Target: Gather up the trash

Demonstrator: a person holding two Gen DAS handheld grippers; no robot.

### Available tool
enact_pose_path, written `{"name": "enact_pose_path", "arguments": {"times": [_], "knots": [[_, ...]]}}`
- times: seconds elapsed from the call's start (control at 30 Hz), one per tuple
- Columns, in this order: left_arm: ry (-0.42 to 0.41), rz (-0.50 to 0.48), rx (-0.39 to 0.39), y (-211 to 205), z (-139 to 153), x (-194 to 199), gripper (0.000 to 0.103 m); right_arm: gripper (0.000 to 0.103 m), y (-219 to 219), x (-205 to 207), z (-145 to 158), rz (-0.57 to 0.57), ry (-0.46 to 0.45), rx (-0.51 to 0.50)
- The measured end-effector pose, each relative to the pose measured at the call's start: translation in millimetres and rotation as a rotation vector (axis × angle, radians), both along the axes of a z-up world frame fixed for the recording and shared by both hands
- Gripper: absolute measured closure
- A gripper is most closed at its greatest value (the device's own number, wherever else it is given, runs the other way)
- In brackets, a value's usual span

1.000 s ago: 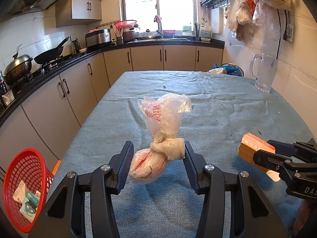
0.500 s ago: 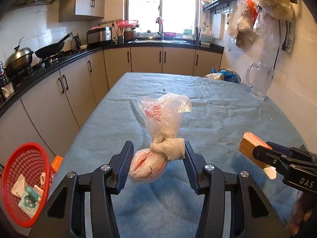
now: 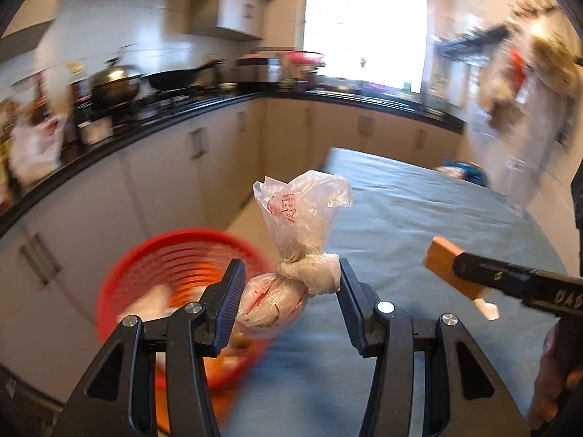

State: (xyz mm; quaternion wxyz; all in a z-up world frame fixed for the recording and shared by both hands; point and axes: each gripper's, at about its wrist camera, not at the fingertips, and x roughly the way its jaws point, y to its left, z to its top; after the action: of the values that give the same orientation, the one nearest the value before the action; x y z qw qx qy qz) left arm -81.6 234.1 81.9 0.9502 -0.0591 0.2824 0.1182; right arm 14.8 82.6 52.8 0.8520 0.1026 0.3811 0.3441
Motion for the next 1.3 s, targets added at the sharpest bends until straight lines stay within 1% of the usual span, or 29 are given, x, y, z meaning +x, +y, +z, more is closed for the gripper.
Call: {"name": "enact_pose_path", "arguments": {"times": [0.1, 0.17, 0.23, 0.3, 0.37, 0.4, 0.5, 0.53, 0.57, 0.6, 0.73, 0.77, 0.8, 0.83, 0.87, 0.93, 0.97, 1.0, 1.1, 1.13, 1.3], "knots": [[0.027, 0.091, -0.008, 47, -13, -10, 0.054, 0.046, 47, 2, -1, 0.070, 0.031, 0.020], [0.059, 0.124, -0.039, 74, -26, -13, 0.054, 0.046, 83, 4, -3, 0.111, 0.047, 0.029], [0.087, 0.144, -0.061, 91, -38, -12, 0.054, 0.046, 108, 5, -8, 0.135, 0.069, 0.033], [0.096, 0.155, -0.074, 102, -47, -13, 0.054, 0.046, 132, 7, -15, 0.158, 0.101, 0.037], [0.110, 0.164, -0.086, 111, -55, -12, 0.054, 0.046, 155, 11, -22, 0.165, 0.106, 0.017], [0.113, 0.166, -0.091, 114, -57, -10, 0.054, 0.044, 160, 14, -24, 0.161, 0.107, 0.011], [0.112, 0.171, -0.112, 122, -62, -11, 0.053, 0.044, 173, 23, -36, 0.148, 0.141, -0.003], [0.112, 0.165, -0.119, 123, -63, -11, 0.050, 0.040, 174, 24, -38, 0.147, 0.142, -0.005], [0.110, 0.165, -0.121, 124, -63, -12, 0.043, 0.036, 175, 25, -39, 0.154, 0.144, -0.006], [0.104, 0.171, -0.118, 124, -62, -13, 0.040, 0.033, 173, 24, -38, 0.157, 0.143, -0.005], [0.061, 0.194, -0.085, 118, -50, -21, 0.037, 0.033, 157, 14, -21, 0.146, 0.082, -0.004], [0.042, 0.197, -0.083, 114, -45, -27, 0.031, 0.032, 151, 9, -15, 0.138, 0.059, -0.010], [0.024, 0.203, -0.075, 110, -40, -32, 0.027, 0.027, 145, 0, -7, 0.123, 0.012, -0.044], [0.014, 0.215, -0.062, 107, -36, -36, 0.020, 0.021, 140, -8, -2, 0.101, -0.032, -0.082], [-0.007, 0.249, -0.020, 98, -31, -45, 0.015, 0.020, 131, -20, 4, 0.069, -0.093, -0.130], [-0.043, 0.268, 0.048, 81, -25, -61, 0.012, 0.012, 116, -38, 11, 0.025, -0.183, -0.195], [-0.050, 0.276, 0.067, 76, -24, -66, 0.007, 0.009, 107, -49, 13, -0.001, -0.224, -0.237], [-0.051, 0.291, 0.090, 67, -22, -74, 0.006, 0.006, 99, -57, 14, -0.024, -0.252, -0.268], [-0.067, 0.312, 0.110, 46, -21, -97, 0.004, 0.003, 67, -91, 11, -0.092, -0.348, -0.367], [-0.067, 0.322, 0.126, 39, -21, -104, 0.000, 0.003, 58, -101, 10, -0.117, -0.371, -0.393], [-0.033, 0.348, 0.173, 15, -27, -124, 0.000, 0.000, 17, -139, 8, -0.185, -0.438, -0.441]]}}
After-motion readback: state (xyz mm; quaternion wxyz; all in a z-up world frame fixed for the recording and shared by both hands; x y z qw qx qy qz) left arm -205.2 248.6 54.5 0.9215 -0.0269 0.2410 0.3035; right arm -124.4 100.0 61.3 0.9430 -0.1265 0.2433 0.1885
